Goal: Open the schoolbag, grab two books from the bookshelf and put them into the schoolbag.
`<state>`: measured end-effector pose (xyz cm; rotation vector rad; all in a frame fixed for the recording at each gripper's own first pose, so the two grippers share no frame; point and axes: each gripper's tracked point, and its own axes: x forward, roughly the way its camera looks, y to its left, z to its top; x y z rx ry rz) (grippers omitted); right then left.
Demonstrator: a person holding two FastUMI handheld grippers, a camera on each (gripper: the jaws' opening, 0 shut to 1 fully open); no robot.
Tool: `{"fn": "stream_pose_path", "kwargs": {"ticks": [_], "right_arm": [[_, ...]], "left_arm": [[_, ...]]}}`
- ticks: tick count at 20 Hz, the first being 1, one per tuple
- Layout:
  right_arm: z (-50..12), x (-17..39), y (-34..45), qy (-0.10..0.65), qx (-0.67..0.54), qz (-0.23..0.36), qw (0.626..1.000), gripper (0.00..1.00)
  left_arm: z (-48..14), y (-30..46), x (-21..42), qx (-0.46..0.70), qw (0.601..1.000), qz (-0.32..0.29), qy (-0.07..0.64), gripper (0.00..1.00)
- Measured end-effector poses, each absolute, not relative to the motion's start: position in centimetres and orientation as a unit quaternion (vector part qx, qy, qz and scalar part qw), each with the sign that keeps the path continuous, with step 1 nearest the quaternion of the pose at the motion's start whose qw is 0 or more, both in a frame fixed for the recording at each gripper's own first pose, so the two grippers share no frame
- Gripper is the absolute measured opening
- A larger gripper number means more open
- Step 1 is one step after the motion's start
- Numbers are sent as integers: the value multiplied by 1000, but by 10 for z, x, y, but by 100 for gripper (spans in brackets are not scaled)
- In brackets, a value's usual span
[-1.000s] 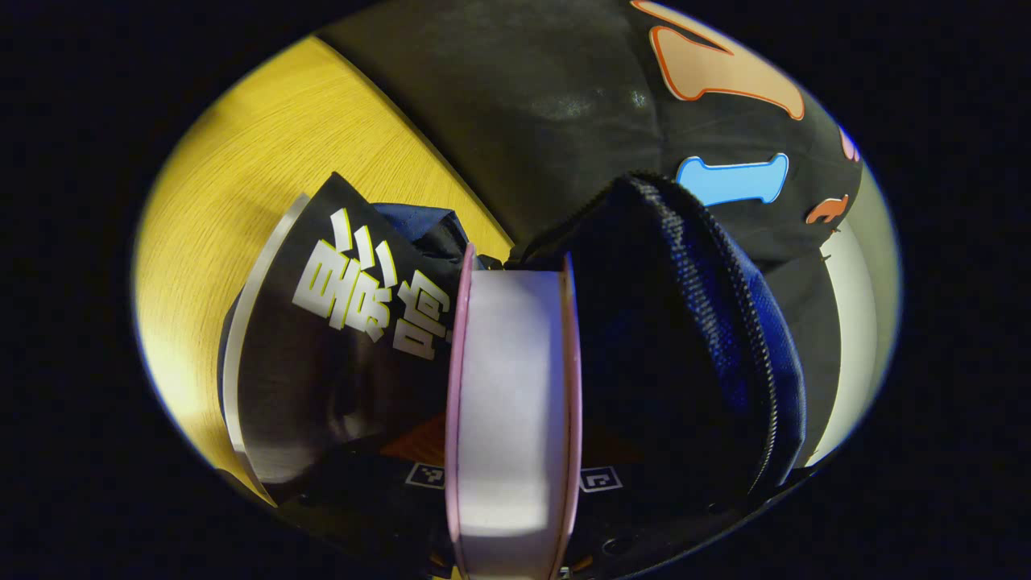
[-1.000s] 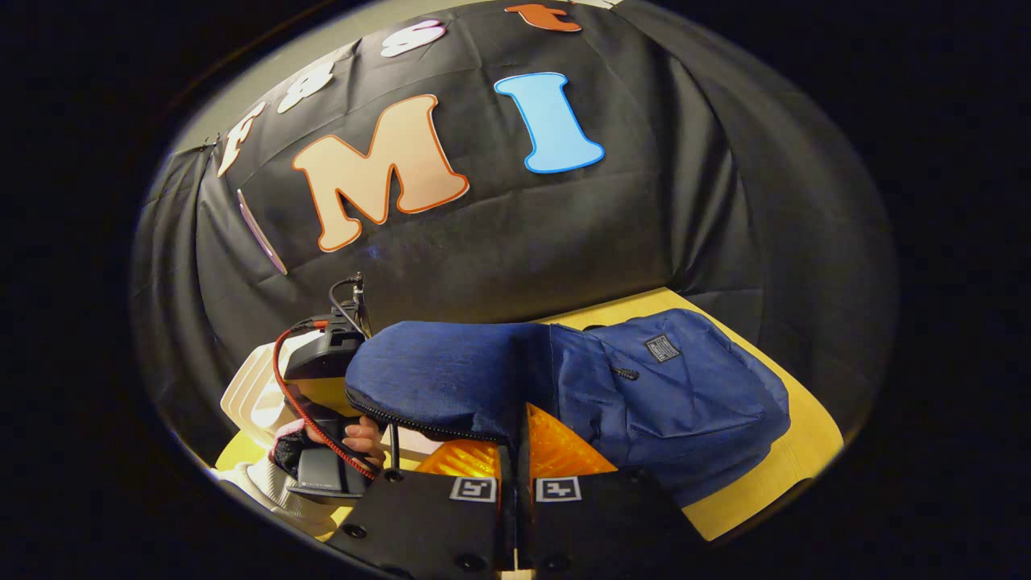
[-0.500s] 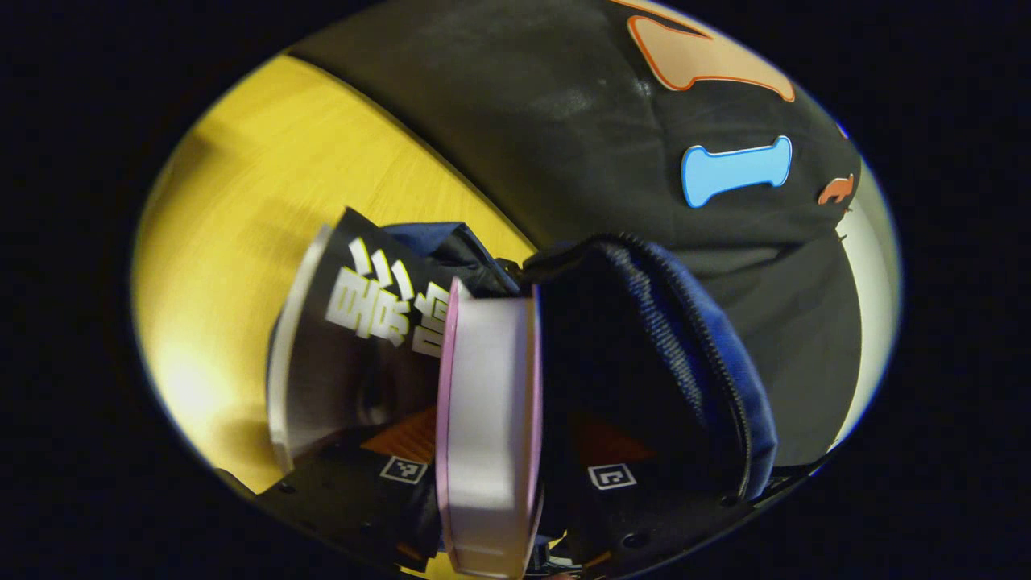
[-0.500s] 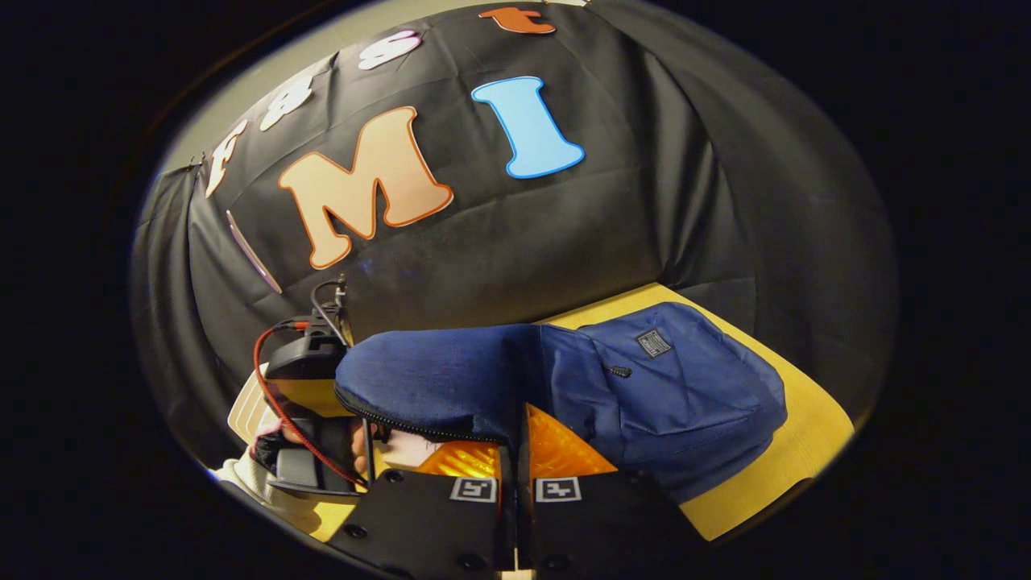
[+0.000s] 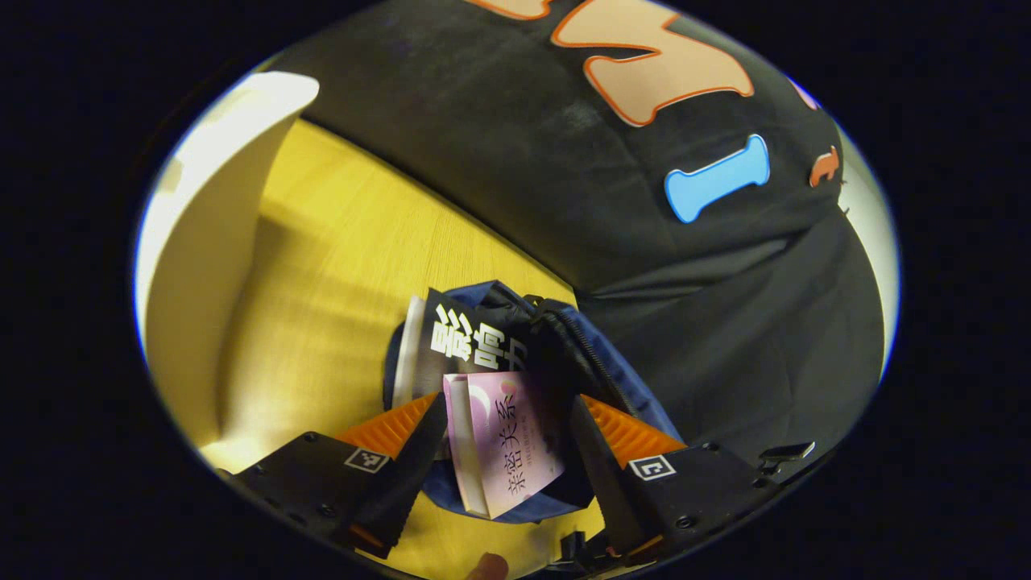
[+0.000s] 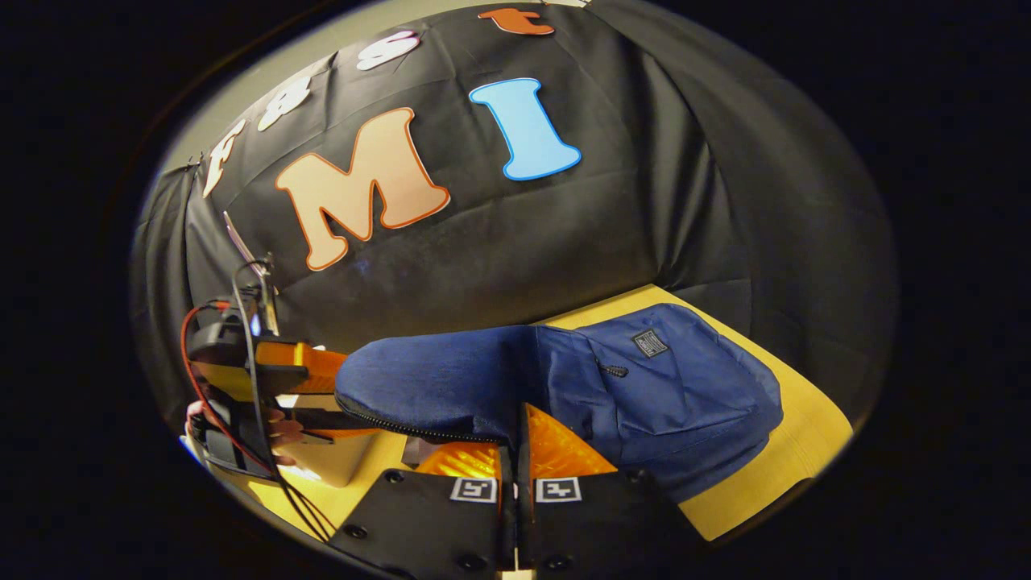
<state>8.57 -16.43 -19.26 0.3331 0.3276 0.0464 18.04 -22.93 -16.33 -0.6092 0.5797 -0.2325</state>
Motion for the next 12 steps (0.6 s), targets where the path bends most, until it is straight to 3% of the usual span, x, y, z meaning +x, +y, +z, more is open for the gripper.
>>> {"fn": "stream_pose_path", "kwargs": {"ticks": [6, 8, 9, 10, 12], "right_arm": [[-209, 84, -149, 189, 132, 29, 973, 6], [-213, 82, -140, 198, 124, 36, 972, 12], [-215, 82, -139, 200, 117, 37, 972, 21], [-217, 79, -136, 205, 112, 39, 972, 21], [-226, 73, -129, 222, 98, 48, 969, 40]], "left_arm": [[-124, -201, 136, -235, 927, -106, 272, 92], [-122, -185, 122, -228, 929, -96, 276, 92], [-119, -177, 115, -228, 929, -89, 276, 92], [-115, -167, 108, -228, 930, -82, 277, 92], [-108, -148, 97, -224, 934, -69, 271, 92]]}}
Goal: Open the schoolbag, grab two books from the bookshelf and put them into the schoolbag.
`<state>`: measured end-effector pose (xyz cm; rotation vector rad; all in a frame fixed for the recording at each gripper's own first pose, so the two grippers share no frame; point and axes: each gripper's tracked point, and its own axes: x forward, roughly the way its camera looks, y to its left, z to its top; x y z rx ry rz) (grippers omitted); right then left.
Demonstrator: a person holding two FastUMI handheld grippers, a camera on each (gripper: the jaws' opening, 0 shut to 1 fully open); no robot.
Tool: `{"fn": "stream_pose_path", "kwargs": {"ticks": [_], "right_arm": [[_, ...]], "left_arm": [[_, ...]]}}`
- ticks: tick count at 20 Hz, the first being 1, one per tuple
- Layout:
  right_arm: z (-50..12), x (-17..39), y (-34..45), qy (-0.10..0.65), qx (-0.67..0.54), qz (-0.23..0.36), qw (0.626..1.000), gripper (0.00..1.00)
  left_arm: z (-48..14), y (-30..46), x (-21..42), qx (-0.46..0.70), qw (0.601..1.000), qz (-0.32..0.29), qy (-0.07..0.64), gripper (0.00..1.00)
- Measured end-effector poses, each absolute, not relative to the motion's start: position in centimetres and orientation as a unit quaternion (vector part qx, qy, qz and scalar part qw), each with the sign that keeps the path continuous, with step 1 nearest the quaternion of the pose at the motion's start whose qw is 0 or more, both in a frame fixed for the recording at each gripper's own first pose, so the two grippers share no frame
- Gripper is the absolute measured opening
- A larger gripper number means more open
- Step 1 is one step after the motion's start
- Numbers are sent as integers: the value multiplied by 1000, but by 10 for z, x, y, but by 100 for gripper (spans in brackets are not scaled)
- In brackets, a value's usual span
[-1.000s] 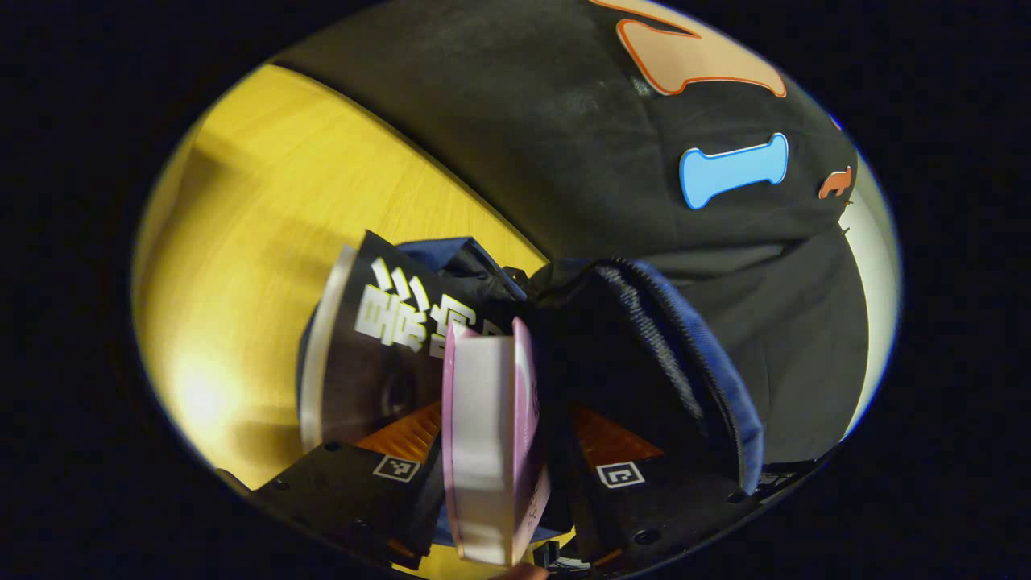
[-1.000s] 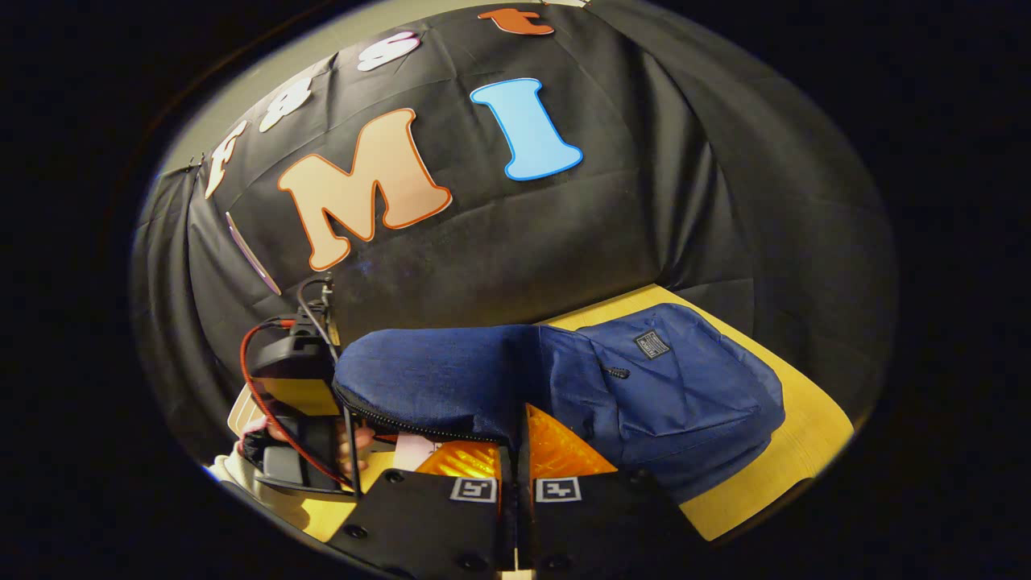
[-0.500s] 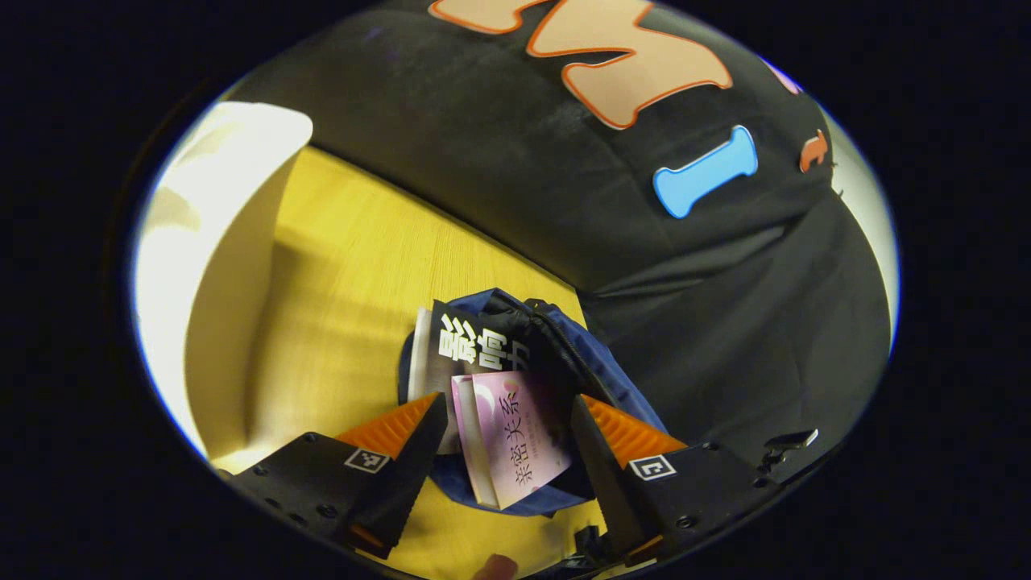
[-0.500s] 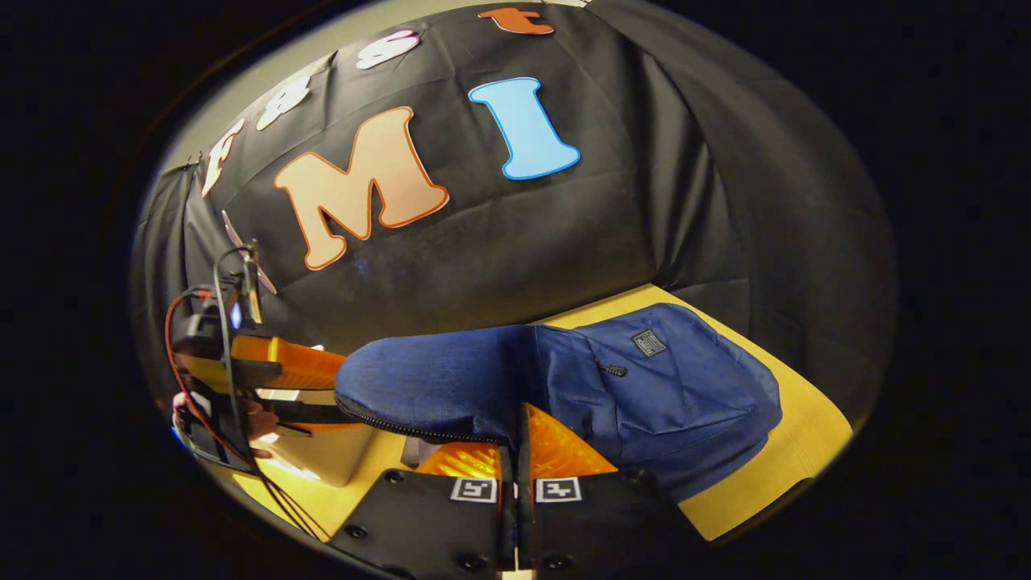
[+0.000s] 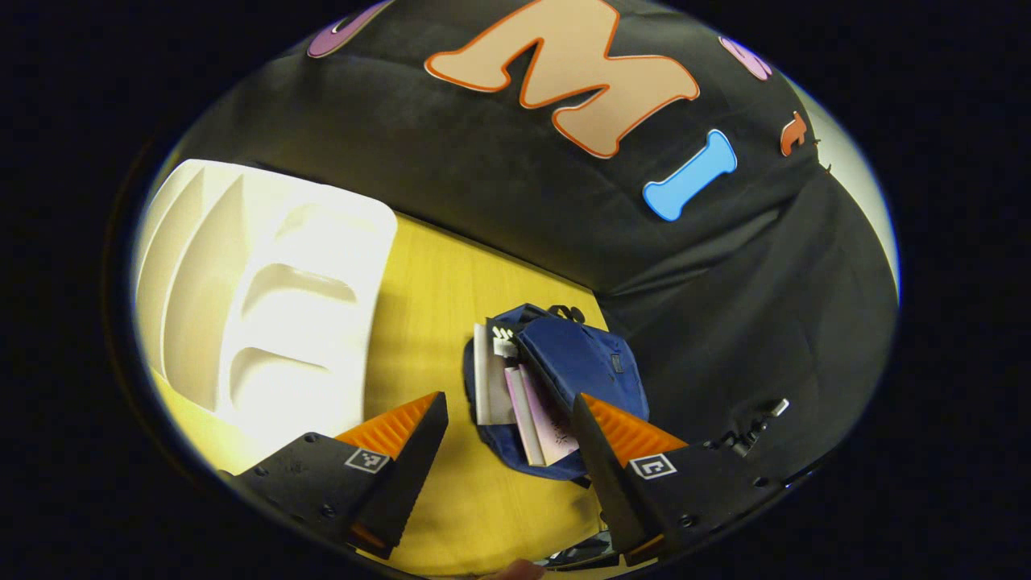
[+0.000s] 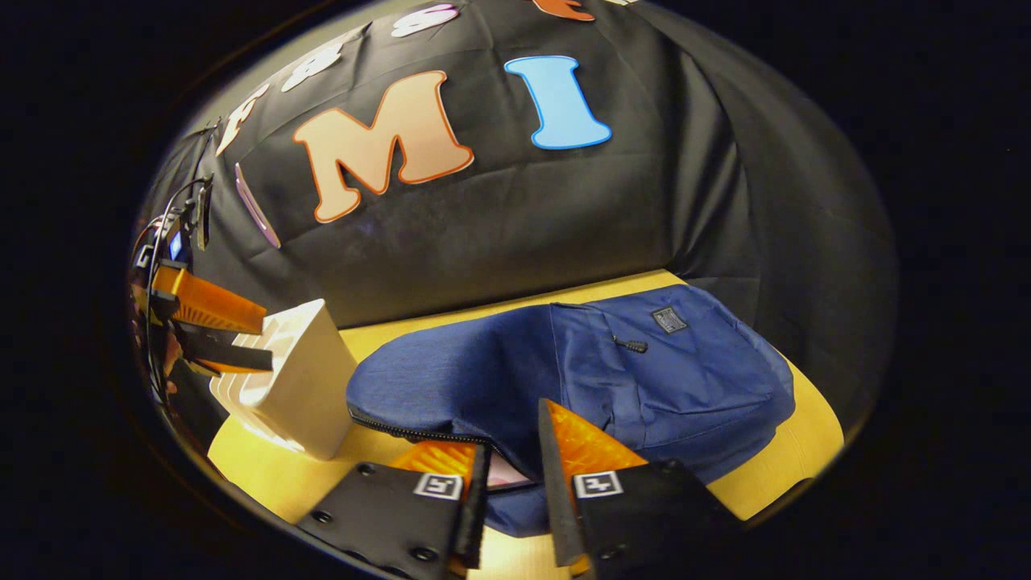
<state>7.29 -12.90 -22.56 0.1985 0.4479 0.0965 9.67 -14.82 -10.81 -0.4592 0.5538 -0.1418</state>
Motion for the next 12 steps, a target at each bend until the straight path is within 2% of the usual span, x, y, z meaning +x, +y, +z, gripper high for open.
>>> {"fn": "stream_pose_path", "kwargs": {"ticks": [6, 7, 9, 10, 12], "right_arm": [[-234, 36, -116, 245, 51, 43, 967, 96], [-227, 28, -113, 245, 52, 42, 967, 100], [-205, 10, -94, 240, 79, 59, 966, 96], [-188, 4, -82, 231, 95, 68, 966, 100], [-154, -4, -63, 201, 104, 78, 971, 100]], "left_arm": [[-65, -92, 58, -204, 951, -20, 233, 92], [-54, -85, 54, -197, 955, -12, 221, 92], [-30, -69, 41, -165, 969, 5, 183, 92], [-14, -58, 34, -143, 977, 12, 159, 92], [23, -43, 21, -93, 991, 24, 97, 92]]}}
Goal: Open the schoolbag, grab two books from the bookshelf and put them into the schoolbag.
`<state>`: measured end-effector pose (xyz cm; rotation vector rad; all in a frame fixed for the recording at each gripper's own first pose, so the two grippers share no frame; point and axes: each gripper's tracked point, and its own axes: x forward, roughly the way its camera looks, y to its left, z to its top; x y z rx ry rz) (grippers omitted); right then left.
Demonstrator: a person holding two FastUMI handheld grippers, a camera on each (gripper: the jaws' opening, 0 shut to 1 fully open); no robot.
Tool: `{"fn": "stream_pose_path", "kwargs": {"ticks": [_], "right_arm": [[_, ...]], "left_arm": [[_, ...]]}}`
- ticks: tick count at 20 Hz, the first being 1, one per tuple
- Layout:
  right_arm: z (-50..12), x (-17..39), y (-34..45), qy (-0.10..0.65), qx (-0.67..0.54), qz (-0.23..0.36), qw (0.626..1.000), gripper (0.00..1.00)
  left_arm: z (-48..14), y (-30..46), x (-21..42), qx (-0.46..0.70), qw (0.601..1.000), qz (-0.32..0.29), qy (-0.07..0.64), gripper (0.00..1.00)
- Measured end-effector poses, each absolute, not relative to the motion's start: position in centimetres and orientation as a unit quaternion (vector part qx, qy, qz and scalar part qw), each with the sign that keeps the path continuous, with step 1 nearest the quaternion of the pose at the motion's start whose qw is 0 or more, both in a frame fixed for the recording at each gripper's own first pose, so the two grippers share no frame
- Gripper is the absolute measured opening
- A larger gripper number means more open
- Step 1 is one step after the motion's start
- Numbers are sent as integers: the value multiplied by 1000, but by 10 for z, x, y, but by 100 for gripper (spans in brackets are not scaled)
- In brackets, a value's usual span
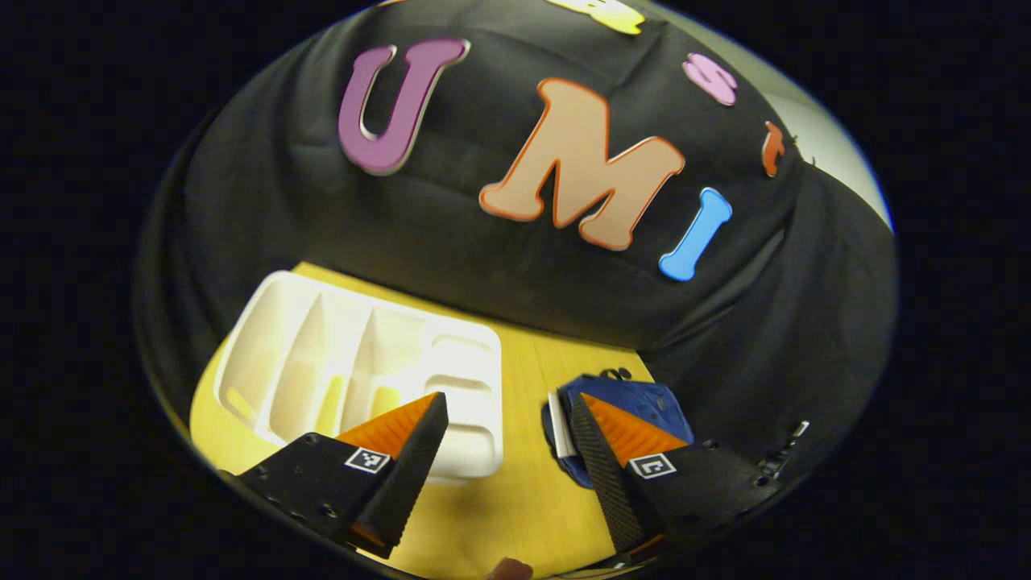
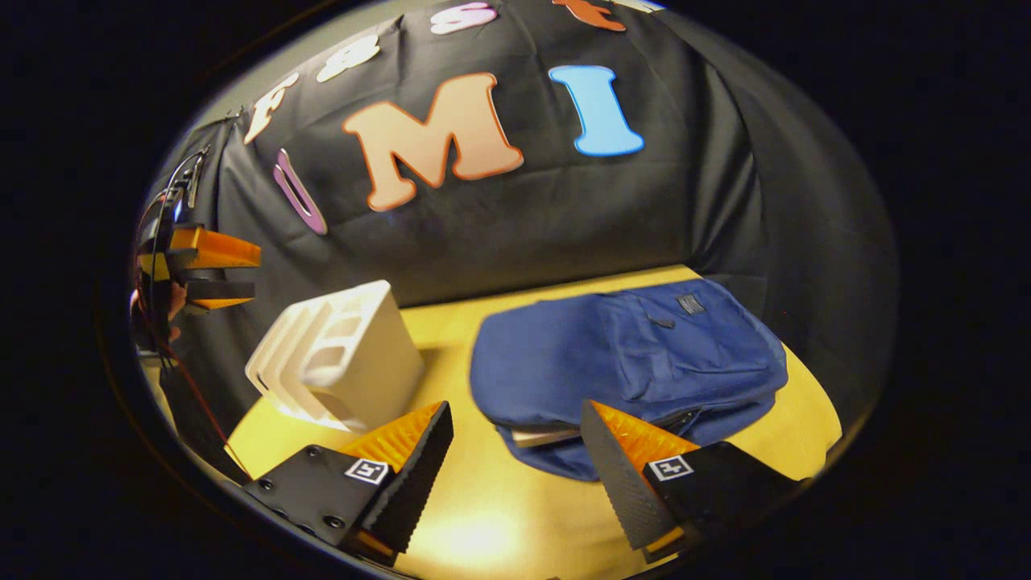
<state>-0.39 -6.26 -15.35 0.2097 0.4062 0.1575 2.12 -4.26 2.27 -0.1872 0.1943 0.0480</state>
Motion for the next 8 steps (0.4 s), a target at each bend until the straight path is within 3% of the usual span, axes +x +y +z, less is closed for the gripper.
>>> {"fn": "stream_pose_path", "kwargs": {"ticks": [7, 8], "right_arm": [[-9, 17, -13, 42, 102, 116, 987, 100], [11, 20, -10, 16, 104, 120, 987, 100]], "left_arm": [[106, -24, -33, 38, 995, 70, -52, 90], [113, -26, -37, 46, 994, 72, -69, 86]]}}
